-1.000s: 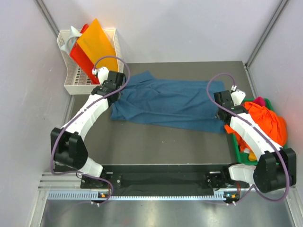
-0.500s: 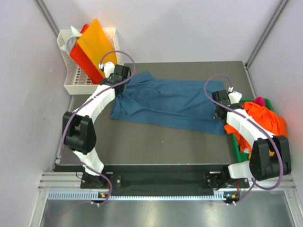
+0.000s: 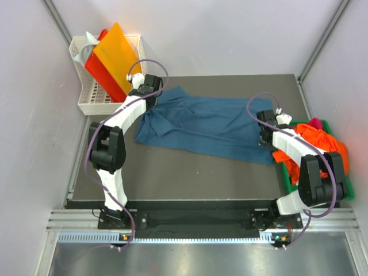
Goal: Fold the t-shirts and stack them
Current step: Fold the flattened tshirt in 1/3 of the way
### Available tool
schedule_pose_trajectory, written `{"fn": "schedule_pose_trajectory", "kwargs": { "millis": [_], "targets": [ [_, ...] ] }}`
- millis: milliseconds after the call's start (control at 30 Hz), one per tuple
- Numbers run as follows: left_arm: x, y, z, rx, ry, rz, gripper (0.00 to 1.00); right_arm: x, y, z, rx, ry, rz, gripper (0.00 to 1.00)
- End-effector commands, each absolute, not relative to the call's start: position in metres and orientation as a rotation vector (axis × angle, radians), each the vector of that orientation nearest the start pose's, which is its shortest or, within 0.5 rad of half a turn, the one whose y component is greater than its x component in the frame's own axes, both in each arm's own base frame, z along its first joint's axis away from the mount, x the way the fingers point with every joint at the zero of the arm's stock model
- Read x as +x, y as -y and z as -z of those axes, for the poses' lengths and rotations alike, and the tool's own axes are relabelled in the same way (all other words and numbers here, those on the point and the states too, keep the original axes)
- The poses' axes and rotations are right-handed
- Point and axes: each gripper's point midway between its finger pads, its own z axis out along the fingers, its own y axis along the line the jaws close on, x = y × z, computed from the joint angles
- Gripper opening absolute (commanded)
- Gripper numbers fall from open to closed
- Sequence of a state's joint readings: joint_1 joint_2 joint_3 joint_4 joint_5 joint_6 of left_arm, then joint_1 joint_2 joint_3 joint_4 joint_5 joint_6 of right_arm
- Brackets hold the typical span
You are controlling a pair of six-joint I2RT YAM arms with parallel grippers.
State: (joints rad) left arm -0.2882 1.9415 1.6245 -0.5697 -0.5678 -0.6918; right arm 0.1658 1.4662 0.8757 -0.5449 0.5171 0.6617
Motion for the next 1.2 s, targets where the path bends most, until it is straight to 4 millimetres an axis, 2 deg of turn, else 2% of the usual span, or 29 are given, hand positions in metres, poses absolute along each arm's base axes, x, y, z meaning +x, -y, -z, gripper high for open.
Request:
{"fn": "schedule_pose_trajectory", "kwargs": {
  "millis": [0,67,233,267,500,667,833,900,933,967,1033,1067,1133,1167],
  "targets": [
    [0.515,0.073,-0.15,-0.698,-2.126,-0.165,0.0,0.327,0.022,-0.069,0.791,-2.345,0.377,0.0],
    [0.518,0.074,-0.142,-0.695,-2.139,-0.17,0.0,0.329,0.022,-0.068,0.792,-2.347,0.381,0.0],
    [0.524,0.079,-0.138,-0.683,-2.158,-0.161,0.0,0.335,0.022,-0.067,0.789,-2.35,0.382,0.0],
    [0.524,0.079,-0.137,-0.677,-2.163,-0.162,0.04,0.337,0.022,-0.067,0.787,-2.35,0.38,0.0],
    [0.524,0.073,-0.145,-0.677,-2.139,-0.184,0.0,0.35,0.021,-0.073,0.803,-2.325,0.364,0.0],
    [0.521,0.071,-0.136,-0.682,-2.159,-0.191,0.0,0.363,0.02,-0.073,0.813,-2.32,0.359,0.0],
    [0.519,0.07,-0.127,-0.678,-2.177,-0.205,0.01,0.361,0.02,-0.066,0.814,-2.337,0.373,0.0],
    [0.519,0.071,-0.127,-0.677,-2.179,-0.205,0.08,0.357,0.022,-0.062,0.814,-2.342,0.386,0.0],
    [0.519,0.071,-0.127,-0.676,-2.179,-0.204,0.22,0.356,0.022,-0.062,0.814,-2.342,0.386,0.02],
    [0.519,0.07,-0.127,-0.674,-2.18,-0.206,0.33,0.355,0.022,-0.061,0.81,-2.346,0.389,0.14],
    [0.519,0.071,-0.135,-0.674,-2.167,-0.189,0.63,0.359,0.02,-0.072,0.801,-2.312,0.347,0.28],
    [0.52,0.073,-0.142,-0.673,-2.156,-0.171,0.83,0.362,0.017,-0.077,0.788,-2.291,0.315,0.42],
    [0.521,0.078,-0.165,-0.655,-2.122,-0.114,0.99,0.368,0.012,-0.097,0.77,-2.247,0.264,0.56],
    [0.522,0.08,-0.174,-0.647,-2.103,-0.095,0.99,0.372,0.01,-0.108,0.759,-2.228,0.25,0.65]
  ]
}}
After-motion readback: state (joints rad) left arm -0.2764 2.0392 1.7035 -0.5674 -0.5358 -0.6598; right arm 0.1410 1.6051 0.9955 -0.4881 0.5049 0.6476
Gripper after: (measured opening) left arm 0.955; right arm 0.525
